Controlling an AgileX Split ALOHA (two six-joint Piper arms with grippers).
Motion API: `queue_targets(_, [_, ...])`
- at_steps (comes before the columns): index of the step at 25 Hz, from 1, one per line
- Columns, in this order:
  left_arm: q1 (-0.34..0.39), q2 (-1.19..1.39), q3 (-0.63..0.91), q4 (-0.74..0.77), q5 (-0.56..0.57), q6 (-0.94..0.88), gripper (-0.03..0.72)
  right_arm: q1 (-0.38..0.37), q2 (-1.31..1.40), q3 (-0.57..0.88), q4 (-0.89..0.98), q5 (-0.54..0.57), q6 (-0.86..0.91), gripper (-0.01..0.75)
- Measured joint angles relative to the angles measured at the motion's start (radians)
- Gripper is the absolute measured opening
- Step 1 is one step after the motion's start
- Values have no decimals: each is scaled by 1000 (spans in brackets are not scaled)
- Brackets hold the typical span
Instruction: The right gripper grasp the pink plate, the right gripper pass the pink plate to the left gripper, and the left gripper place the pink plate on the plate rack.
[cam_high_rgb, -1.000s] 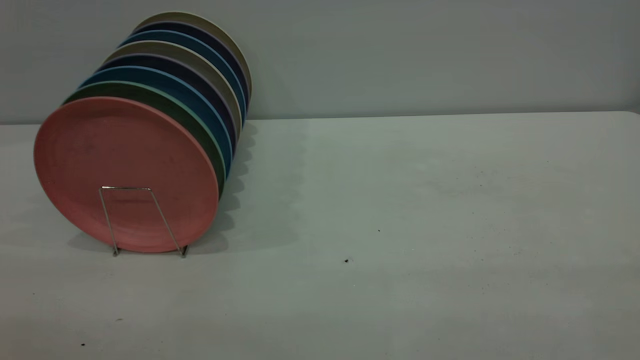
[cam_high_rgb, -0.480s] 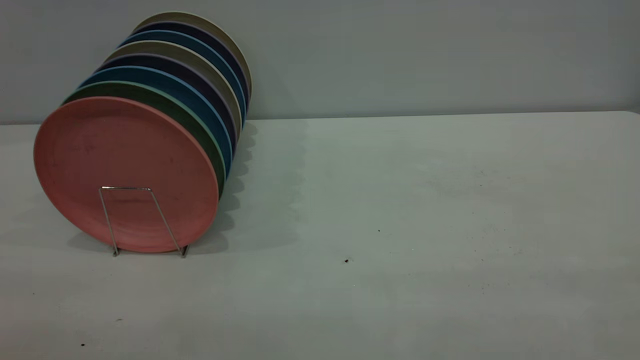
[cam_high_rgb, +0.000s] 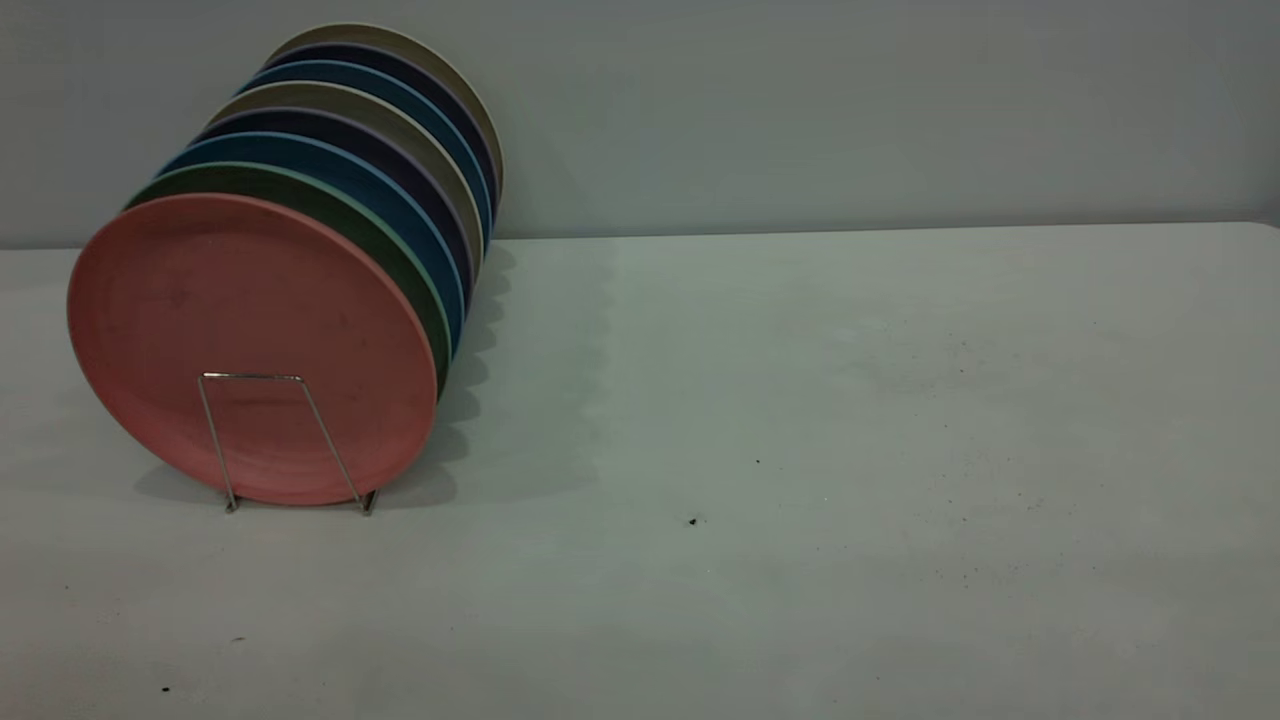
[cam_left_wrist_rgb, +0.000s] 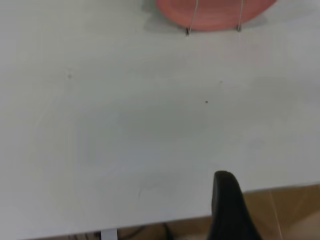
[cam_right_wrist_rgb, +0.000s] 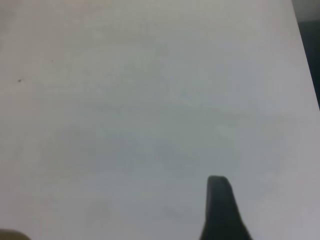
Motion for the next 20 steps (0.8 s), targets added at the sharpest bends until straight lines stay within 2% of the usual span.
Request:
queue_targets(4, [24, -79, 0, 0, 7, -2, 472, 0, 0, 0, 0, 0, 0, 493])
queue_targets(20, [23, -83, 0, 0, 8, -2, 472, 0, 0, 0, 0, 0, 0, 493])
